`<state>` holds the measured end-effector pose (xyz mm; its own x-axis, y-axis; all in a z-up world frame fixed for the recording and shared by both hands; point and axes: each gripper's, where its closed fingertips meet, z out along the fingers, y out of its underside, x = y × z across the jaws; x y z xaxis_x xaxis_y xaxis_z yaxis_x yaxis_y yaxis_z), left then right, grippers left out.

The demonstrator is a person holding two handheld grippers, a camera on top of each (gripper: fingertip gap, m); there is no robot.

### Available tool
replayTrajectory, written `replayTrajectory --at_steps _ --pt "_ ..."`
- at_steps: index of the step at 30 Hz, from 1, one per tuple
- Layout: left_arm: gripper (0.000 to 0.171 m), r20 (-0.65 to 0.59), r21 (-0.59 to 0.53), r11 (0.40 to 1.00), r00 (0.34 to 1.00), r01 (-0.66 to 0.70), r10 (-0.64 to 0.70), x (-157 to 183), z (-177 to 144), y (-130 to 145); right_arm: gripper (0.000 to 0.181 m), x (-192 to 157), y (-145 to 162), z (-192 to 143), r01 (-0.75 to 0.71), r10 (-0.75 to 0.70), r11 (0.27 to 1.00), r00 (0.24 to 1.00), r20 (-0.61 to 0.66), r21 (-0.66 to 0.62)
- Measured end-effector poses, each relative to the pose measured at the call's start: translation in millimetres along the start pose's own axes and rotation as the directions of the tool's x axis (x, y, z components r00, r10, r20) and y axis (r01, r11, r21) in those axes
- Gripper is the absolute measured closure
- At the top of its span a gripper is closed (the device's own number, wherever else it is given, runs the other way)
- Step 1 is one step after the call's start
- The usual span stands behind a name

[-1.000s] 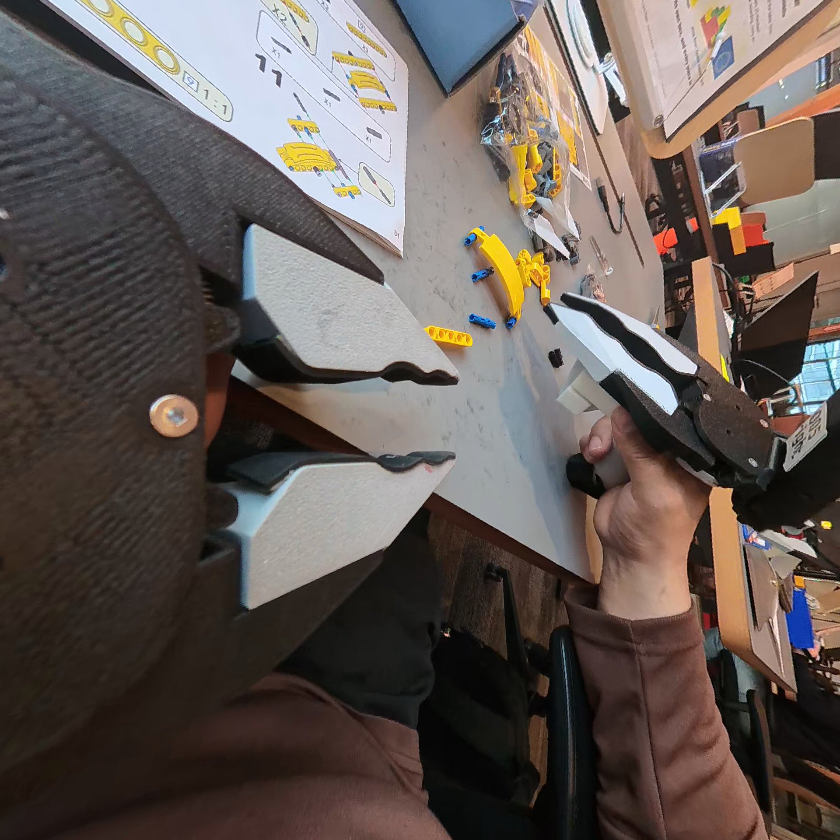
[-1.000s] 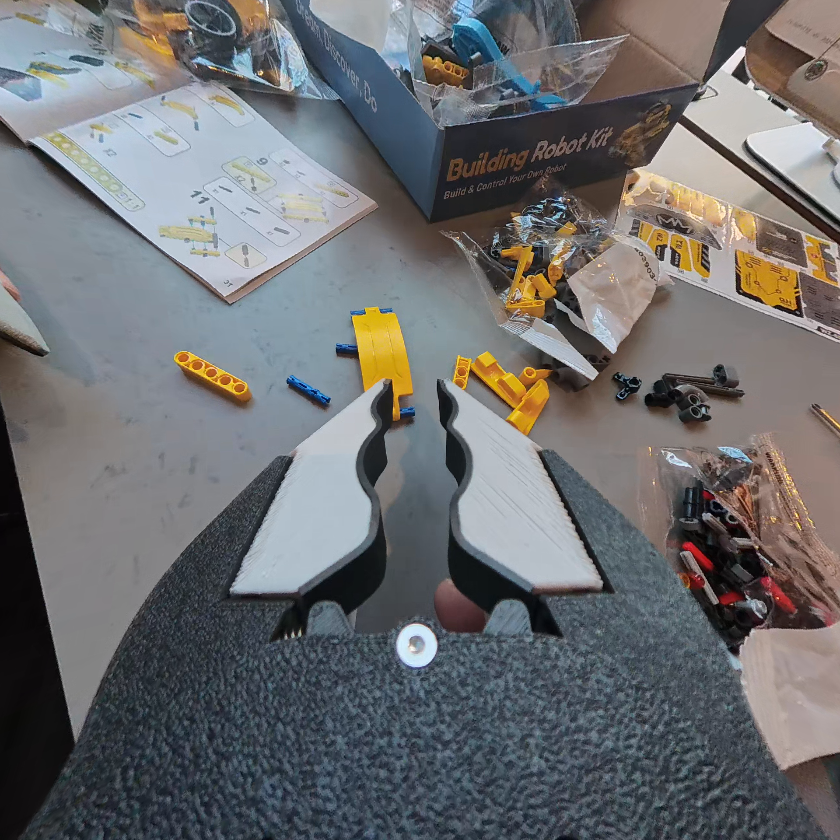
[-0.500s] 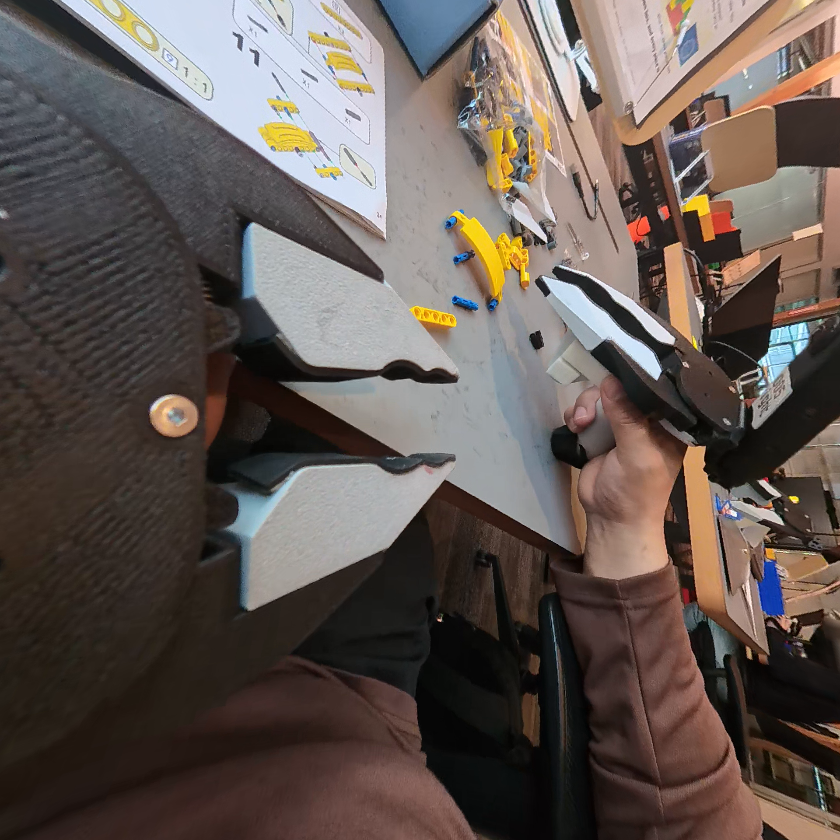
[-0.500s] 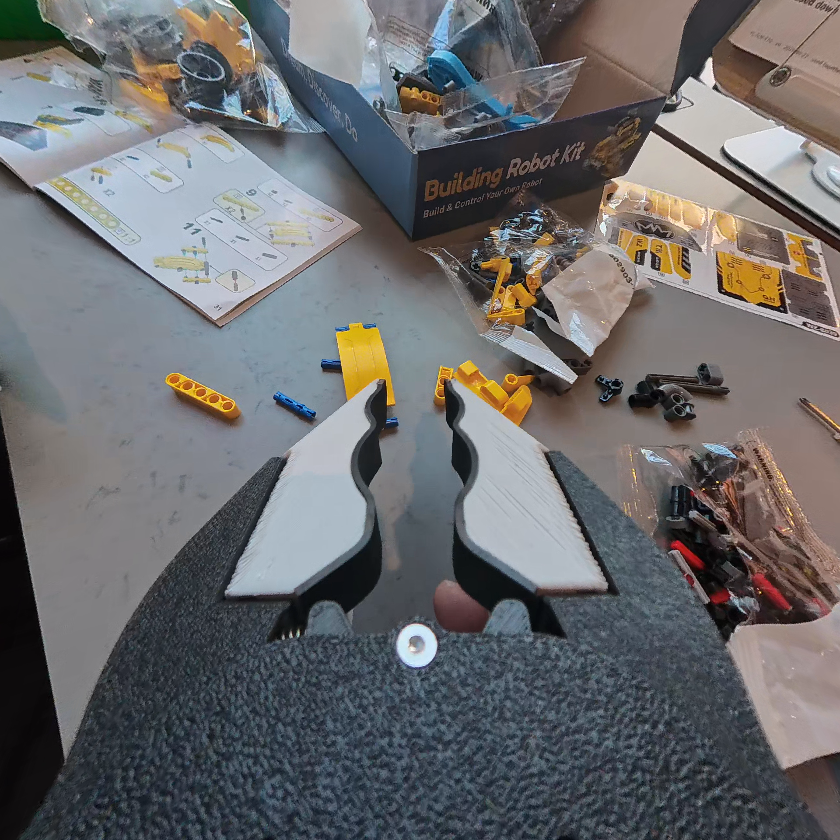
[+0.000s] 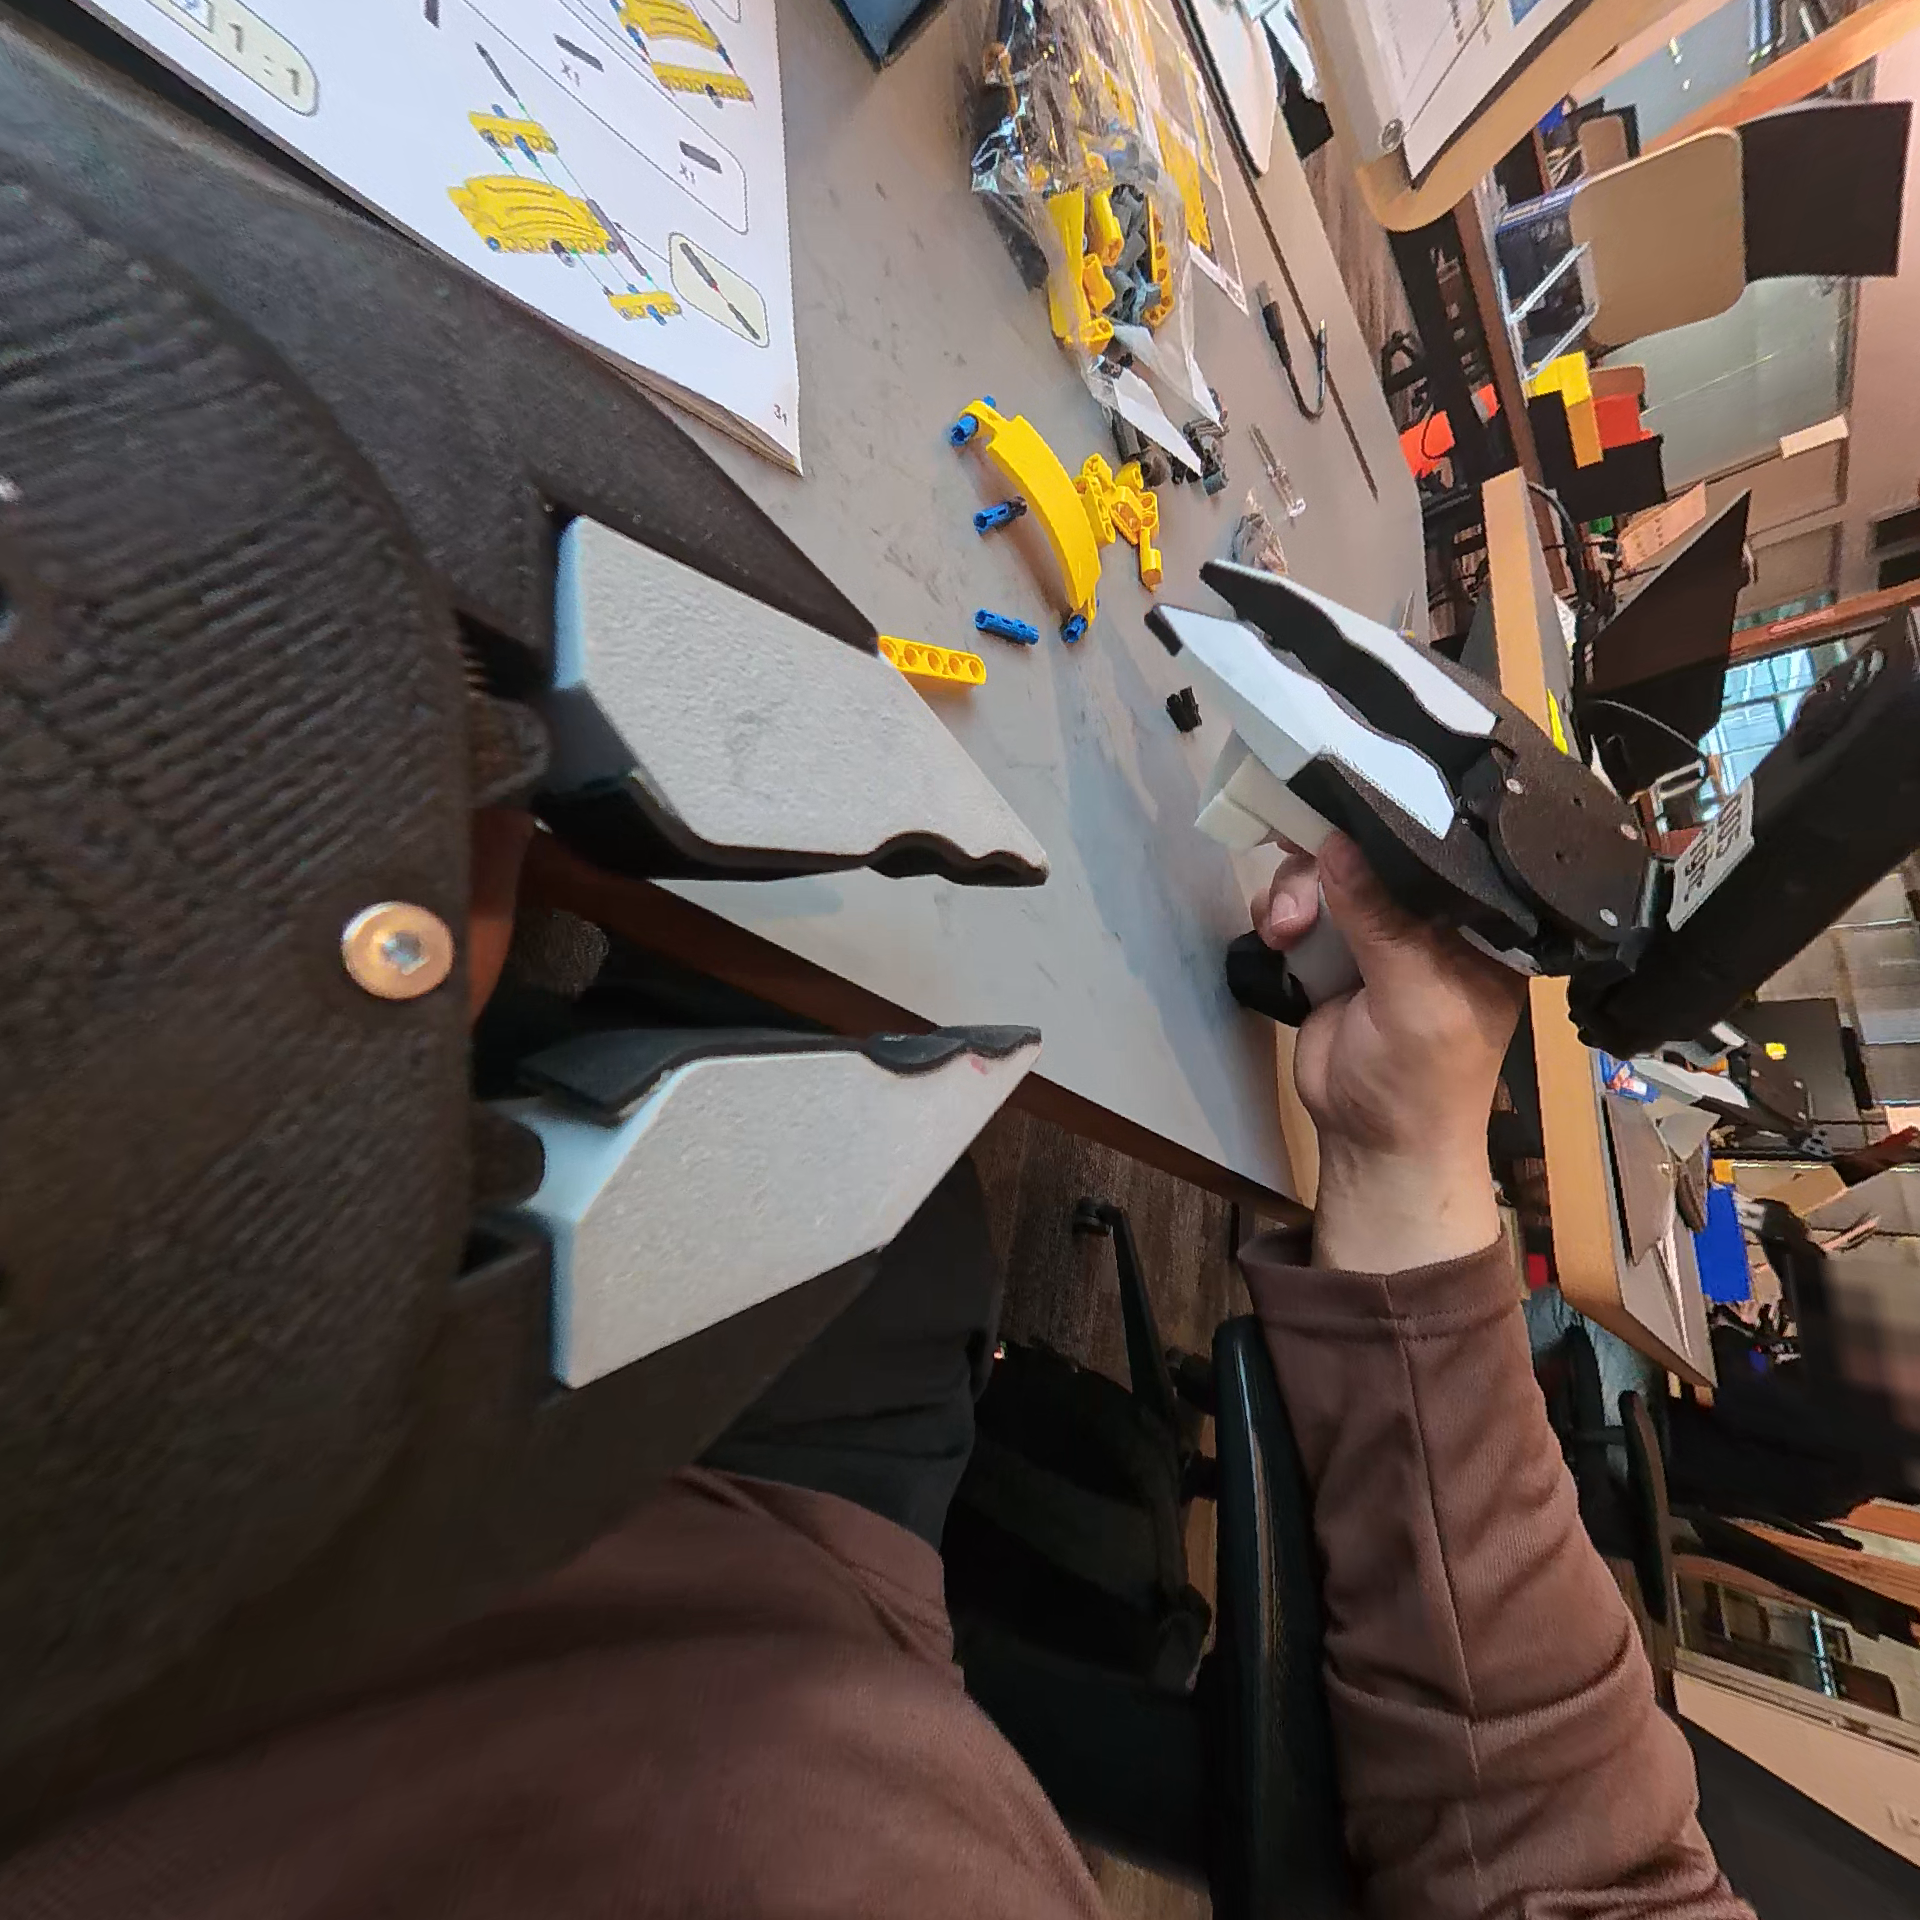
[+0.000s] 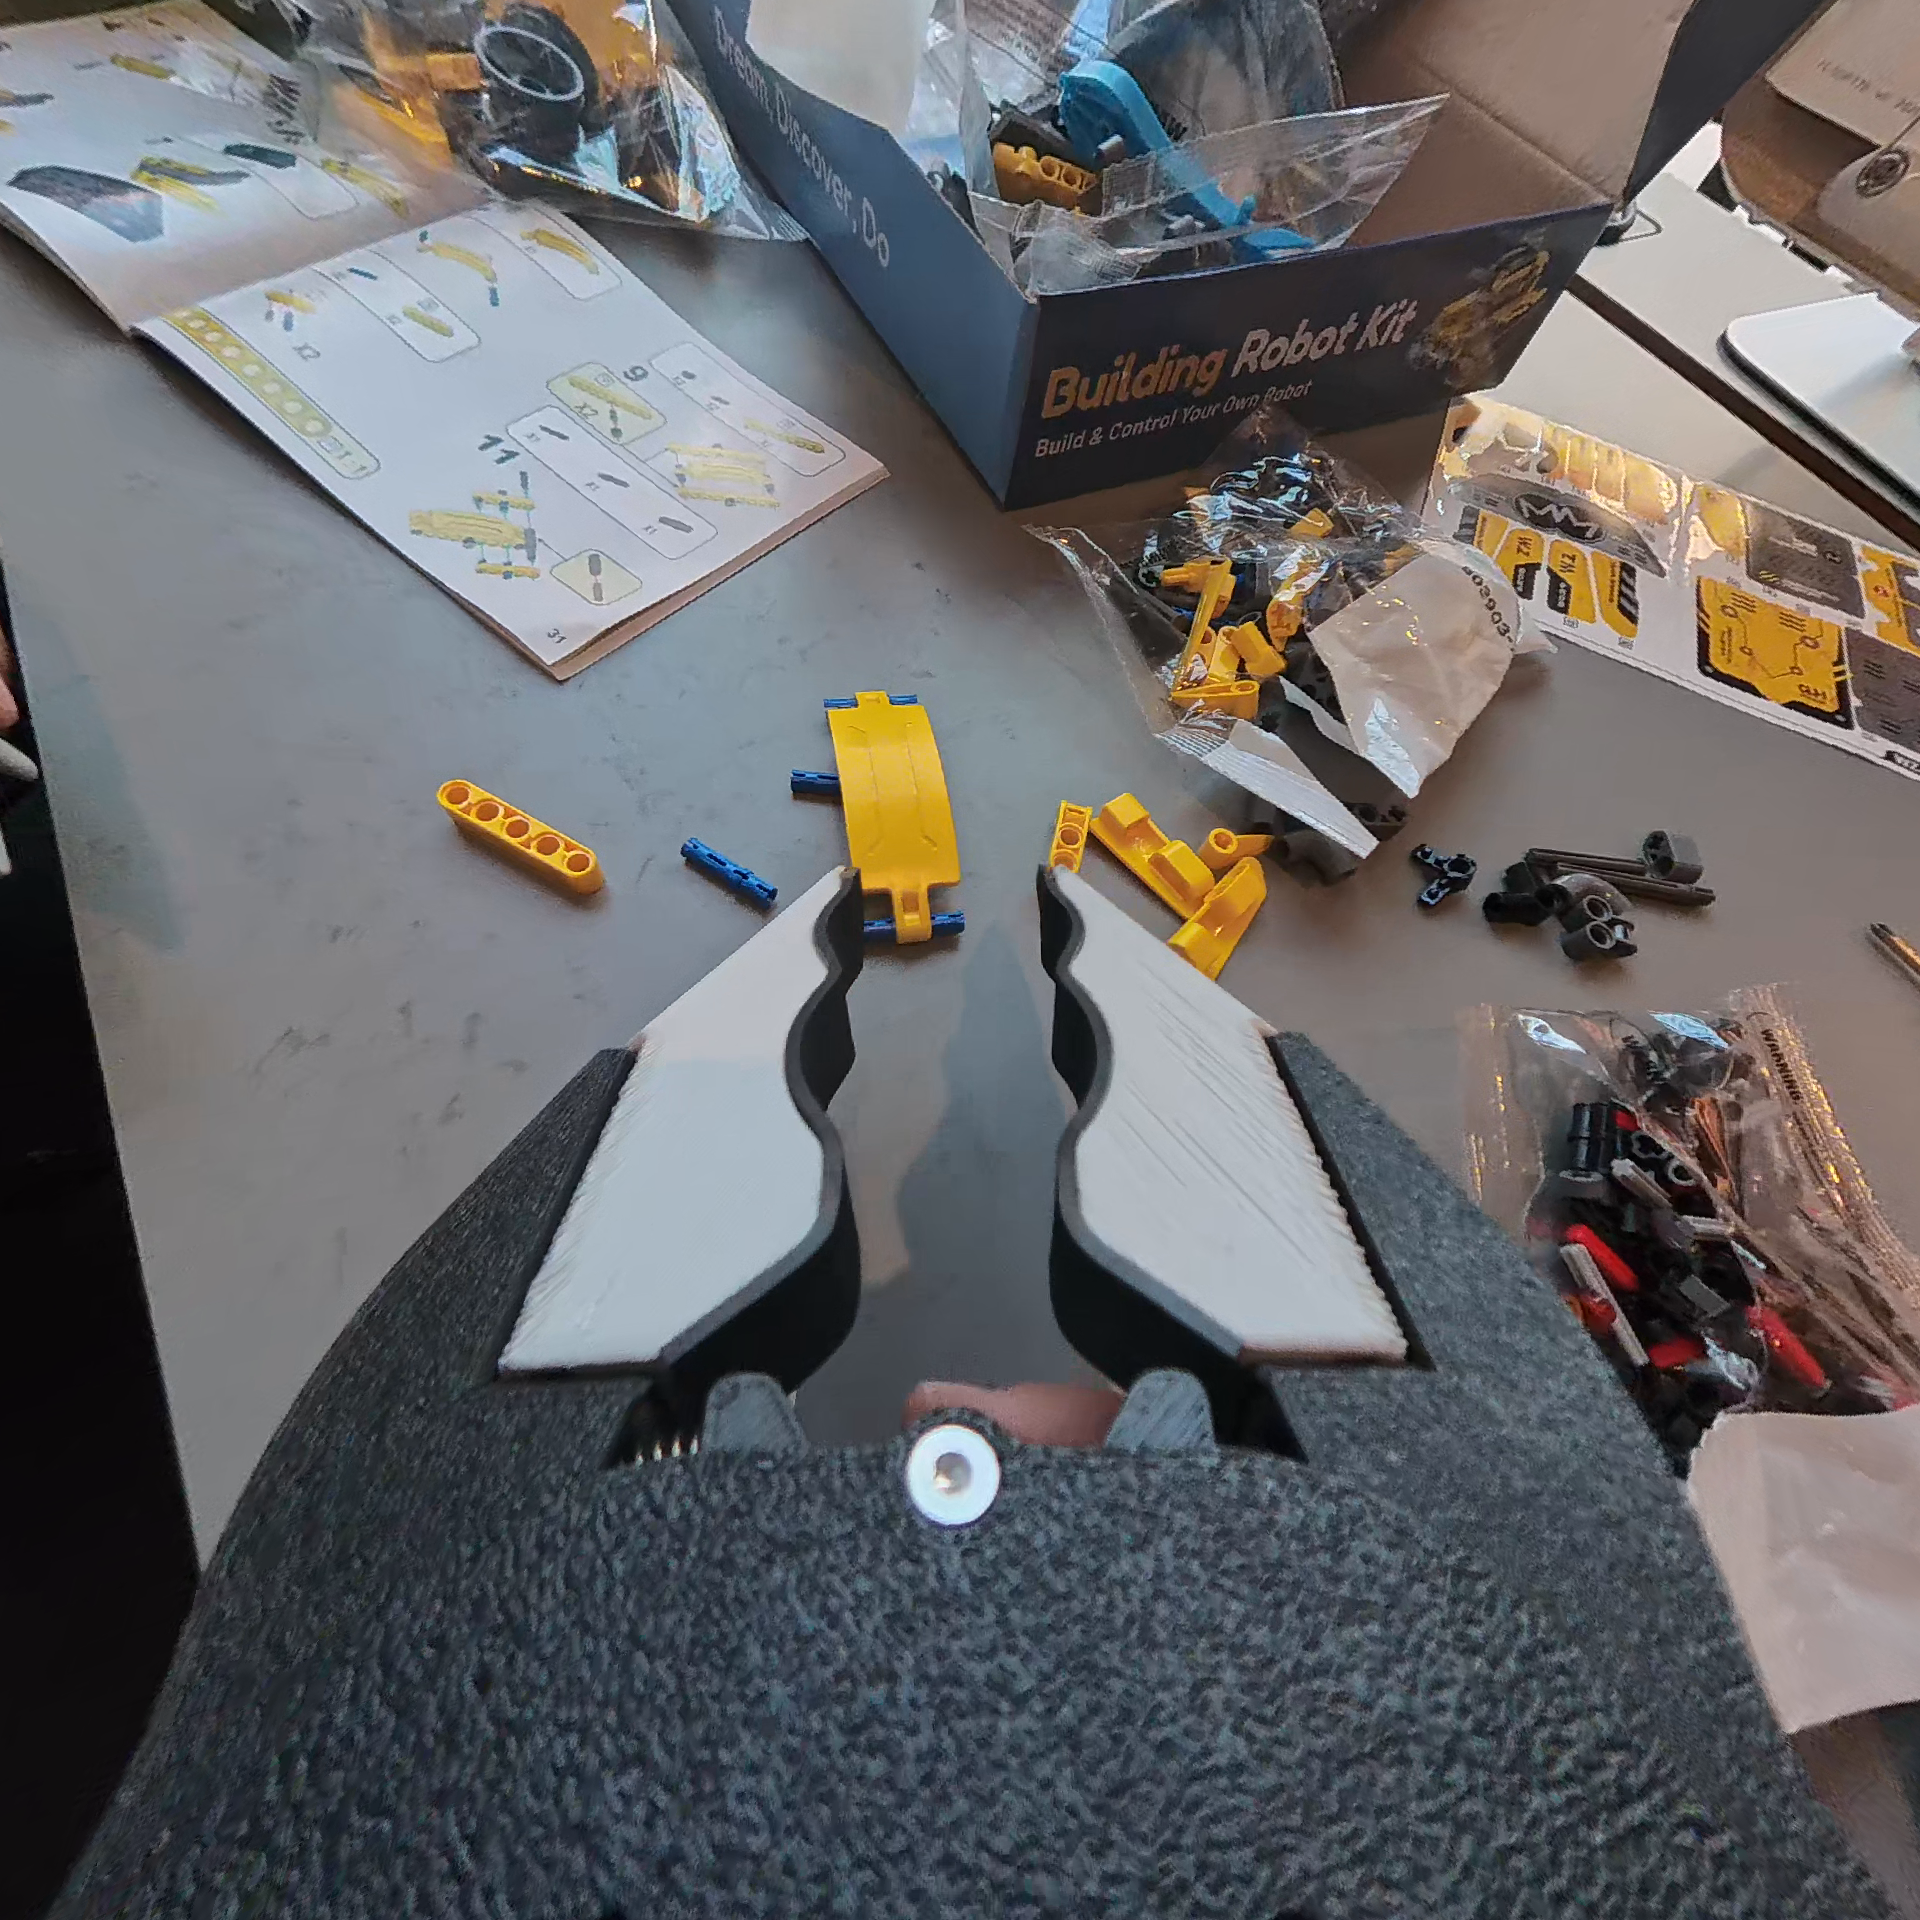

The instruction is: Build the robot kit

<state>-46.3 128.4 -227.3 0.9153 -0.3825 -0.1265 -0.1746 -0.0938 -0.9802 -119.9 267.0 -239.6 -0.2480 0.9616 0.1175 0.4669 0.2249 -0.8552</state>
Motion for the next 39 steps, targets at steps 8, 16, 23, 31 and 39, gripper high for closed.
replayTrajectory --at_steps 8,16,23,31,39 --pt "0.149 -0.019 0.010 1.000 1.000 -0.010 0.010 5.0 3.4 -4.9 0.148 -8.3 3.2 -4.9 0.015 -0.015 1.000 0.999 0.030 -0.003" --pt "0.152 0.024 0.001 1.000 0.999 -0.028 0.028 -1.0 3.8 -3.0 0.153 -30.6 4.4 -6.7 0.063 -0.062 0.998 0.984 0.166 0.000" --pt "0.153 0.066 0.006 1.000 0.998 0.010 -0.010 -11.3 2.0 -3.4 0.154 -76.8 -3.5 4.4 0.108 -0.098 0.994 0.938 0.333 -0.009" --pt "0.153 0.057 -0.028 0.999 0.998 -0.025 0.026 -5.9 7.0 3.4 0.163 -90.7 2.0 17.0 0.156 -0.122 0.985 0.939 0.321 -0.080" --pt "0.154 0.223 -0.076 0.997 0.975 0.003 0.014 -37.6 -2.6 -1.3 0.164 -113.4 6.9 10.4 0.202 -0.150 0.976 0.896 0.418 -0.083"
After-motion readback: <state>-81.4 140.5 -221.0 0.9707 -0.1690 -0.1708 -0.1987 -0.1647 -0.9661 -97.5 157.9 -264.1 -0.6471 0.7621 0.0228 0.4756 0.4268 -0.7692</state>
